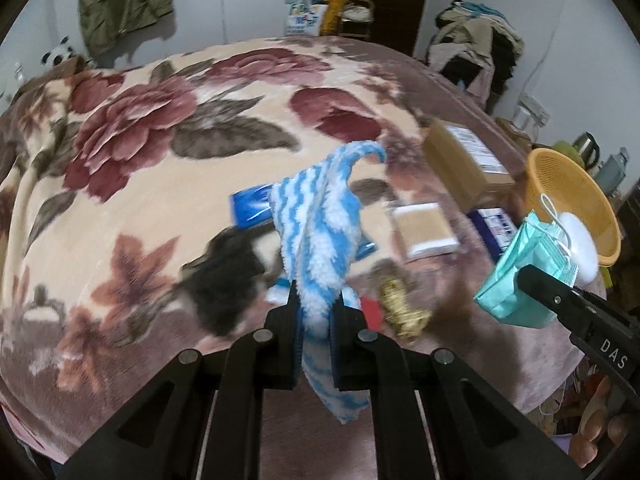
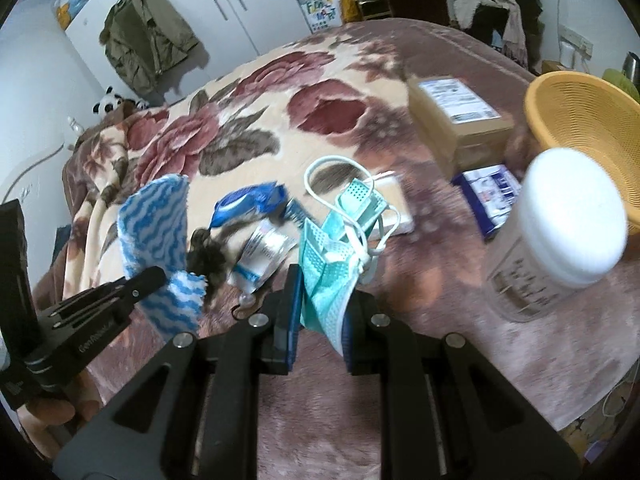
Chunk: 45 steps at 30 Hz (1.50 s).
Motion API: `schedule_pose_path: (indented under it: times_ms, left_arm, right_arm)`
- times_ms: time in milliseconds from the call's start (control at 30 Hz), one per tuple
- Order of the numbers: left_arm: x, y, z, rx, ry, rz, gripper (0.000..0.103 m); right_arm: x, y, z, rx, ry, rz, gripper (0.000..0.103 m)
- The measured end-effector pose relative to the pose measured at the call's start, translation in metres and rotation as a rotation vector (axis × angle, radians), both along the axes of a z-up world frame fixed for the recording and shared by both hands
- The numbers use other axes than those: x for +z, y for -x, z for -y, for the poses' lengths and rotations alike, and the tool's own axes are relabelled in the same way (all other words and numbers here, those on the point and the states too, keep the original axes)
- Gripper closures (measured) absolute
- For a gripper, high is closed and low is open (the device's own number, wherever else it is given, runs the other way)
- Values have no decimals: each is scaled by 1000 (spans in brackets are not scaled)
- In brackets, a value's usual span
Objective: Organize soft objects
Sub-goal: 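Carry cloth and mask to the orange basket and open both tools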
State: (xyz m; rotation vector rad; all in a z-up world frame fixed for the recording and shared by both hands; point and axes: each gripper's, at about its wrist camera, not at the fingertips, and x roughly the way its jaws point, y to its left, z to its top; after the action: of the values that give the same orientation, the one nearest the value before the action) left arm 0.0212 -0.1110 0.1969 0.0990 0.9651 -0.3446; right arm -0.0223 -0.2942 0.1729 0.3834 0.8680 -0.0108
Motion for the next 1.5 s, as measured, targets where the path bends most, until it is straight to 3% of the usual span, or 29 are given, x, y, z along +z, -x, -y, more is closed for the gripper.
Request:
schedule_pose_path:
  times_ms: [400, 633, 1000, 1400, 1467, 1500]
  left_arm:
    - [43, -14, 101, -126, 61, 23, 94]
    - [50, -26, 151, -185, 93, -24, 94]
    - [82, -41, 246, -310, 177, 6, 94]
    - [77, -37, 355, -448, 203, 1, 94]
    - [70, -35, 370, -467, 215, -13, 91]
    - [66, -33, 376, -476, 221, -21, 81]
  right_arm:
    - [34, -5, 54, -70, 26, 62, 86]
    - [46, -9, 86, -114, 51, 61, 86]
    - [64, -4, 168, -303, 114, 57, 86]
    - [62, 10, 228, -420, 169, -10, 85]
    - [59, 14, 237, -437, 147, -11, 85]
    - [58, 14, 240, -441, 136, -13, 85]
